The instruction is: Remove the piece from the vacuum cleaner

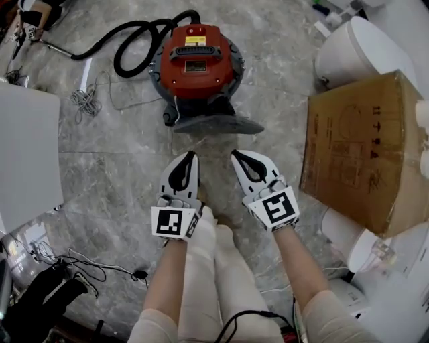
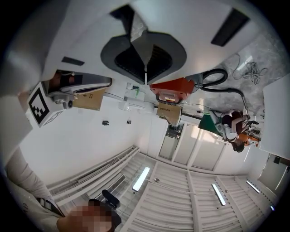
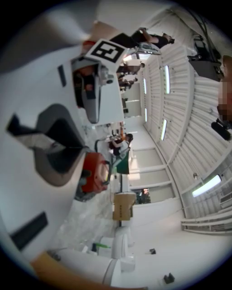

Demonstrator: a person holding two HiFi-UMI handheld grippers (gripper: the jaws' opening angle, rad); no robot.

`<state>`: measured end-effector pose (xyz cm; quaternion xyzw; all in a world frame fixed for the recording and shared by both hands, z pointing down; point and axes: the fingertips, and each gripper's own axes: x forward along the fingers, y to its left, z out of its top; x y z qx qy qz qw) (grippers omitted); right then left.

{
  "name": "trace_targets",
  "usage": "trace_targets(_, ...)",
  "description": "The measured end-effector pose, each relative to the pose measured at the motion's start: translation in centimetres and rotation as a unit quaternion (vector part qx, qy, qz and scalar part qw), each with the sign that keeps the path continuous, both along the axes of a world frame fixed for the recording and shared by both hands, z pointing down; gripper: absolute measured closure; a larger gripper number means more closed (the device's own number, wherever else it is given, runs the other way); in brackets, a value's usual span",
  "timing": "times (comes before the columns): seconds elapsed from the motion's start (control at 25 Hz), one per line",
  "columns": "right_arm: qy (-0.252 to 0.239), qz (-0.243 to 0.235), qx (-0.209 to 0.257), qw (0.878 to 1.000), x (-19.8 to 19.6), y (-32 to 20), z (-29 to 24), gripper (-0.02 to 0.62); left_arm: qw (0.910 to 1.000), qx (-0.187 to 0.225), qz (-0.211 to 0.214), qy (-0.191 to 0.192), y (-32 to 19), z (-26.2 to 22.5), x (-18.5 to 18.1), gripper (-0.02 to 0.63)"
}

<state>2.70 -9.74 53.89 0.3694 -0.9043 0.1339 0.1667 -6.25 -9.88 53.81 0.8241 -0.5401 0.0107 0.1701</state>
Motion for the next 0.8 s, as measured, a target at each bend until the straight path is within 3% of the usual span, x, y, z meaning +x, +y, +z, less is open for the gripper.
trace_targets(0.2, 0.027, -0.014, -0.016, 0.999, 0.8, -2.0, 2.0, 0.581, 0.9999, -0.009, 0.013, 0.007, -1.9, 1.5, 0.1, 0.586)
trace_targets(0.48, 0.105, -0.046, -0.033, 0.993, 2.4, -4.9, 5.0, 0.578, 0.9986, -0.036, 0.023, 0.03, -3.2, 3.9, 1.5, 0.586)
trace_targets(0.8, 0.202, -0.106, -0.063, 0.972, 3.4, -7.3, 8.1, 0.47, 0.9966, -0.063, 0.016, 0.051, -4.2, 6.0, 2.9, 0.586)
